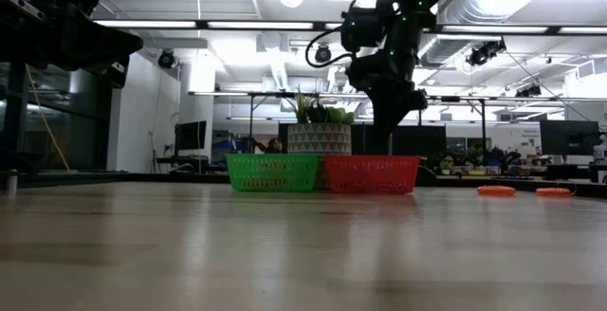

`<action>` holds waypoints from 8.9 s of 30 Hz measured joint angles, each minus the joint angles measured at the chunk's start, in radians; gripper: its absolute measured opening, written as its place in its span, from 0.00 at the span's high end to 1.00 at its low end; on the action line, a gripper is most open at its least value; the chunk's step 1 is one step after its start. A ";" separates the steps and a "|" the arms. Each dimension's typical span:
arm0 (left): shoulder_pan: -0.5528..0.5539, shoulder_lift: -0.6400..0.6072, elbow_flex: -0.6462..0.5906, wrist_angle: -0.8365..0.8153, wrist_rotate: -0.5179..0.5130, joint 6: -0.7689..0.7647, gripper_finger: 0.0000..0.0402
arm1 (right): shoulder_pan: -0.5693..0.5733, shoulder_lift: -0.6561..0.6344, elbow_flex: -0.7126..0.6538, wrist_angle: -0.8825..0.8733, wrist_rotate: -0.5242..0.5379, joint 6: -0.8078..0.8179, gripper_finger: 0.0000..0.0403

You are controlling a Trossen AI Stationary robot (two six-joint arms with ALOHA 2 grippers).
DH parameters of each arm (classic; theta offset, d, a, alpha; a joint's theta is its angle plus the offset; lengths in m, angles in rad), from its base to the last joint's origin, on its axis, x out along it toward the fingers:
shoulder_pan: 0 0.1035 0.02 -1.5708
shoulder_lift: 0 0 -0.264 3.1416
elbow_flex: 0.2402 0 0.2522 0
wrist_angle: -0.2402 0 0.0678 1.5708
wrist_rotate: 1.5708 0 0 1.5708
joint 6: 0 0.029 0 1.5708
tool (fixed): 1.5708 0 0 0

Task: Sort spring keychains
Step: Put the orange spring keychain into the green bin

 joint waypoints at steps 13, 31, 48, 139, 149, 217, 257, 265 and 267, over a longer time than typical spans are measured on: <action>0.000 0.000 0.000 0.000 0.000 0.000 1.00 | -0.030 -0.122 -0.091 -0.167 0.219 0.177 0.81; 0.000 0.000 0.000 0.000 0.000 0.000 1.00 | -0.127 -0.307 -0.511 0.019 0.094 0.405 0.48; 0.000 0.000 0.000 0.000 0.000 0.000 1.00 | -0.221 -0.180 -0.519 0.068 0.092 0.344 0.47; 0.000 0.000 0.000 0.000 0.000 0.000 1.00 | 0.042 0.043 0.221 0.171 -0.143 -0.138 0.91; 0.000 0.000 0.000 0.000 0.000 0.000 1.00 | 0.068 0.224 0.329 0.181 -0.155 -0.191 0.90; 0.000 0.000 0.000 0.000 0.000 0.000 1.00 | -0.071 -0.143 -0.117 -0.287 0.091 0.244 0.58; 0.000 0.000 0.000 0.000 0.000 0.000 1.00 | -0.315 -0.441 -0.675 -0.130 0.277 0.848 0.56; 0.000 0.000 0.000 0.000 0.000 0.000 1.00 | -0.342 -0.402 -0.675 -0.118 0.263 0.848 0.59; 0.000 0.000 0.000 0.000 0.000 0.000 1.00 | -0.346 -0.381 -0.675 -0.106 0.250 0.845 0.59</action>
